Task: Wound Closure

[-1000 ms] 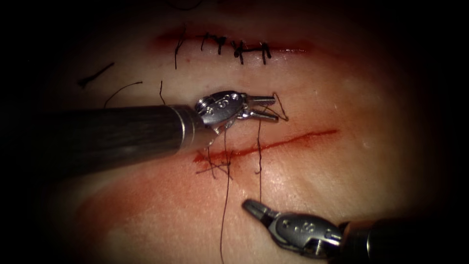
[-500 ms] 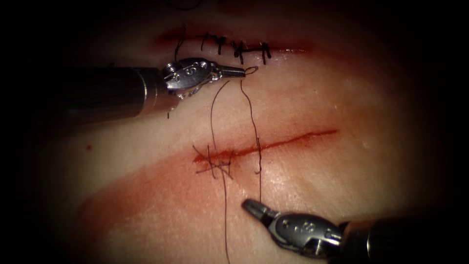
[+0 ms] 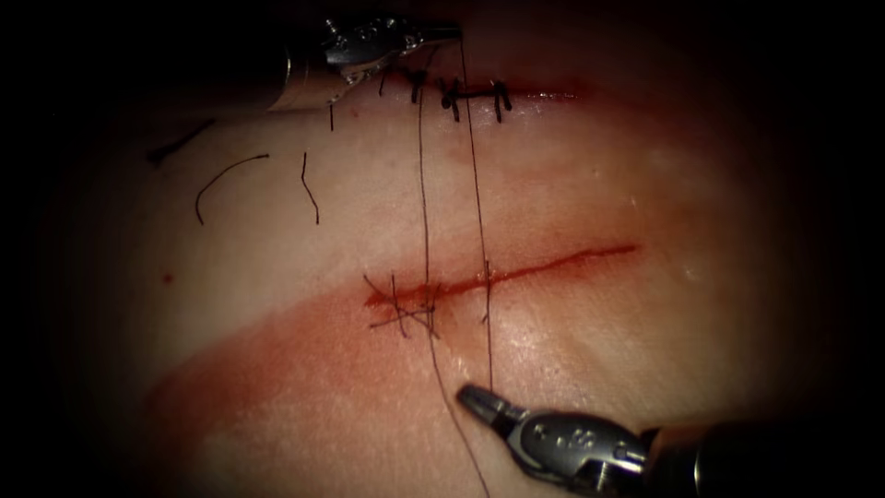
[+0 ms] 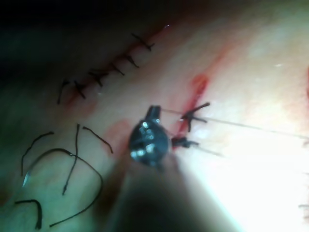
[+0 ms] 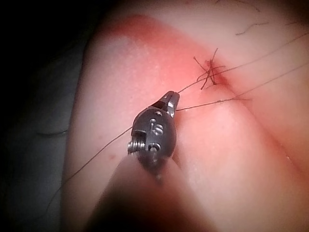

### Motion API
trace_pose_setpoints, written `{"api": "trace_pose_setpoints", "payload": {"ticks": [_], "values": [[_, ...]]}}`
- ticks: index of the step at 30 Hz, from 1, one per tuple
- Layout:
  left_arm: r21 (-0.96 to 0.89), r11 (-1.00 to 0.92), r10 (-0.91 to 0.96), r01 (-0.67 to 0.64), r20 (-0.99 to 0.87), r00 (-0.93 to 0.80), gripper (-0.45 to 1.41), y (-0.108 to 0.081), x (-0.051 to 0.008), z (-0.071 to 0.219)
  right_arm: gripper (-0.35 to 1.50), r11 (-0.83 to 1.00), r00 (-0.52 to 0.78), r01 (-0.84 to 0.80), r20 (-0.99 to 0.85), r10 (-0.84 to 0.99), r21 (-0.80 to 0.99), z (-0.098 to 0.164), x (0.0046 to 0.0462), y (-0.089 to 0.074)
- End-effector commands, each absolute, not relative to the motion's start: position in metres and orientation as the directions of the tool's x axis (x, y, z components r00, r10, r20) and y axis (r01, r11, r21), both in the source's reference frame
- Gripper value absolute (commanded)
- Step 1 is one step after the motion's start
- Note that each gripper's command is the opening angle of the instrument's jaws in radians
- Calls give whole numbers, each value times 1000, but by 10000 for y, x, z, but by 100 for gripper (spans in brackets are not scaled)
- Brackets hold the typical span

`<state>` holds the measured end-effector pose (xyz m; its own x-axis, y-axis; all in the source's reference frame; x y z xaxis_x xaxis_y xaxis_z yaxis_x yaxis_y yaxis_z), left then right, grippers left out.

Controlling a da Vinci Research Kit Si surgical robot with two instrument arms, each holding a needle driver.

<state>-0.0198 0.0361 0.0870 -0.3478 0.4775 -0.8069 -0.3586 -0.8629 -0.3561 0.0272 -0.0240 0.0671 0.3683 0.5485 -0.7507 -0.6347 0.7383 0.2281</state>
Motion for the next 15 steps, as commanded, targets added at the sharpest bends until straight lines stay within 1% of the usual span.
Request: {"api": "trace_pose_setpoints", "payload": {"ticks": [1,6,11,13,15], "values": [[-355,-858,483,-370,-804,-347,-45,370,-204,879,-35,739,368,-633,-749,551,232,676,277,-251],[-338,-842,489,-420,-806,-333,-45,407,-206,897,-35,739,368,-632,-750,550,232,676,277,-253],[-321,-842,483,-433,-807,-340,-45,420,-211,911,-35,741,367,-630,-750,550,234,676,275,-252],[-317,-850,472,-421,-814,-339,-45,408,-216,918,-35,739,367,-630,-748,553,238,674,273,-246],[-324,-866,457,-380,-821,-342,-45,393,-216,919,-35,738,367,-630,-746,556,241,672,272,-242]]}}
